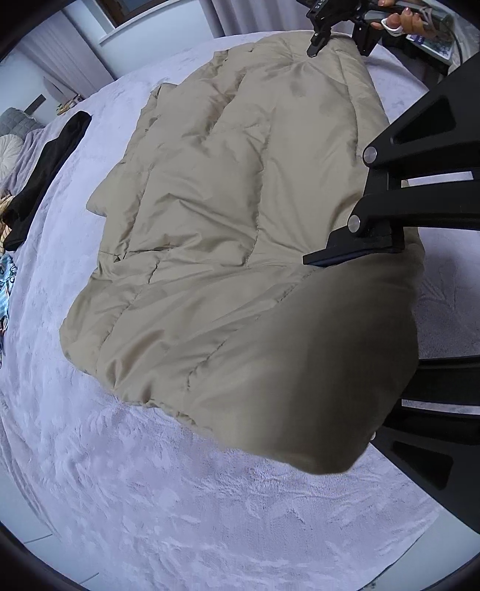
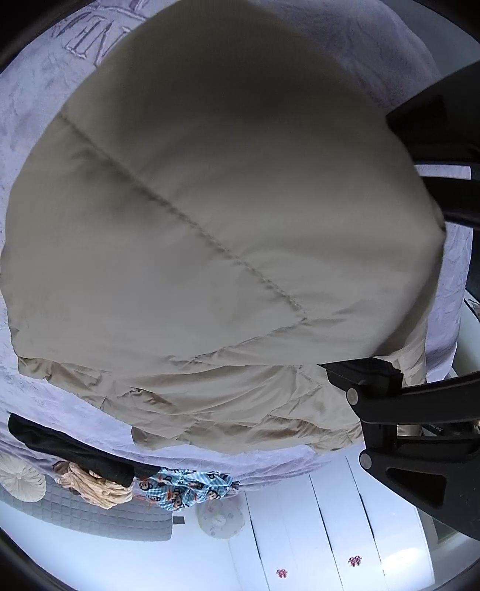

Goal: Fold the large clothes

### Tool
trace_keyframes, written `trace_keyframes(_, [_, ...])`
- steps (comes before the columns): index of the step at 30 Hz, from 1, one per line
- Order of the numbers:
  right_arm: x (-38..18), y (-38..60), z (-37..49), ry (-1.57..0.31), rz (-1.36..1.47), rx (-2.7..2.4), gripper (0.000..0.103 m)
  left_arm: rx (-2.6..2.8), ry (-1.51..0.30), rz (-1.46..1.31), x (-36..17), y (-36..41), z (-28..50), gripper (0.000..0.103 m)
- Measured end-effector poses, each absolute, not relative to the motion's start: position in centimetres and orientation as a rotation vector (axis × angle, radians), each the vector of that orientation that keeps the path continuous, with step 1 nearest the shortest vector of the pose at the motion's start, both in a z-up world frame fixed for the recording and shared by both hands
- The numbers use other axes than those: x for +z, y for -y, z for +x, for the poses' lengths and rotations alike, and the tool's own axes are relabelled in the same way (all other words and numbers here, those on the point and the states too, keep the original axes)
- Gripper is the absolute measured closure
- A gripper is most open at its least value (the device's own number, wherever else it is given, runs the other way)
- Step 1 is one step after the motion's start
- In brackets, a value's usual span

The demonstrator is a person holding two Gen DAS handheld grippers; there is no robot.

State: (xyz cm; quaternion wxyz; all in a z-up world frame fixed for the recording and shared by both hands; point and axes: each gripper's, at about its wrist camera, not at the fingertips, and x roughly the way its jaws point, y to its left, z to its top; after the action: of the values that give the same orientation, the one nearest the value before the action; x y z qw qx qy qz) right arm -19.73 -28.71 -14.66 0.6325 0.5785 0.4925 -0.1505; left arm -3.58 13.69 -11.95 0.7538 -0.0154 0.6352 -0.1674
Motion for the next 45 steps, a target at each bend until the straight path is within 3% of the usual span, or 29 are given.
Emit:
trace_keyframes(18, [-9.1, 26.6, -21.8, -1.179, 1.070, -0.132, 0.047, -0.162, -1.243, -0.016, -6.4, -20.3, -5.7, 0.073])
trace_keyframes(23, [-7.7, 25.0, -20.8, -1.158, 1.025, -0.008, 0.051, -0.154, -1.328, 0.047, -9.3, -19.8, -4.6, 0.073])
trace_keyframes(29, [-8.5, 24.3, -18.6, -1.220, 0.927, -0.089, 0.051, -0.128, -1.421, 0.112, -12.1, -18.9, -4.9, 0.073])
trace_keyframes(45, [-10.1, 24.3, -19.3, -1.268, 0.943, -0.087, 0.049, -0.118, -1.380, 0.103, -8.8, -16.4, -8.0, 0.073])
